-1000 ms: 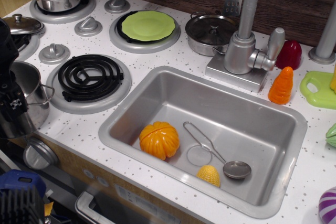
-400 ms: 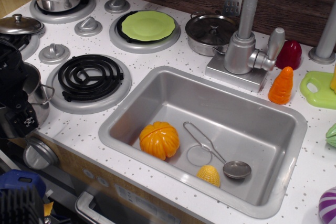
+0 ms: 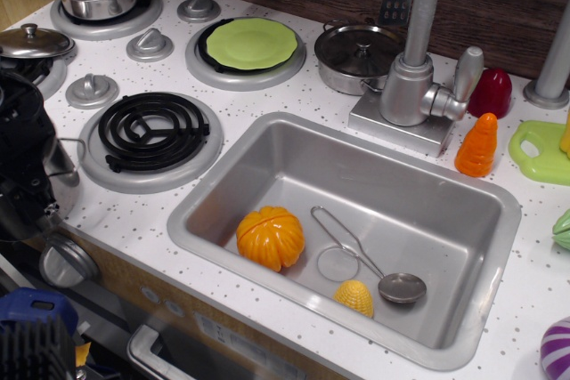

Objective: Put pot on stove which is near stove

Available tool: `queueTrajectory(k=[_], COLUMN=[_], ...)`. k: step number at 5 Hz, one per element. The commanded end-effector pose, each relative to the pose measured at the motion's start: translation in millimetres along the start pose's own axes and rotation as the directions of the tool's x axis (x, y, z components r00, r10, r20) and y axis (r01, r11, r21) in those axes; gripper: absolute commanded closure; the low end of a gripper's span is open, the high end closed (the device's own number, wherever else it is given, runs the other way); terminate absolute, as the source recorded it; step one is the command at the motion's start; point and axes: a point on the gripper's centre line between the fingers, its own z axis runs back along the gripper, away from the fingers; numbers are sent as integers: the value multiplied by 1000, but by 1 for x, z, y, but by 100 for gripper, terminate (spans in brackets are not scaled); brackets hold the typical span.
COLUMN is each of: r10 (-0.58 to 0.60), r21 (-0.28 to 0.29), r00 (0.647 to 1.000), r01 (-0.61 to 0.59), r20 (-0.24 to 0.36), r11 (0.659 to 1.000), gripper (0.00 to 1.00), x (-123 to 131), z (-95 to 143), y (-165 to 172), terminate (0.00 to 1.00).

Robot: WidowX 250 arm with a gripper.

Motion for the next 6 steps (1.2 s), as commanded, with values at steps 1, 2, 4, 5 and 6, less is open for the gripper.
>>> queueTrajectory(k=[1, 2, 4, 5, 6], r10=[-15, -54, -117, -138, -131], r21=[79, 129, 162, 170, 144], r00=[1000, 998, 993, 990, 991], r01=[13, 52, 110, 134, 126], r20=[19, 17, 35, 17, 24], r11=[997, 990, 981, 976, 981], gripper=[100, 100, 100, 100, 100], x=[9, 22, 66, 90, 105], z=[14, 34, 60, 64, 61], y=[9, 15, 18, 9, -6], terminate=[0, 0, 0, 0, 0])
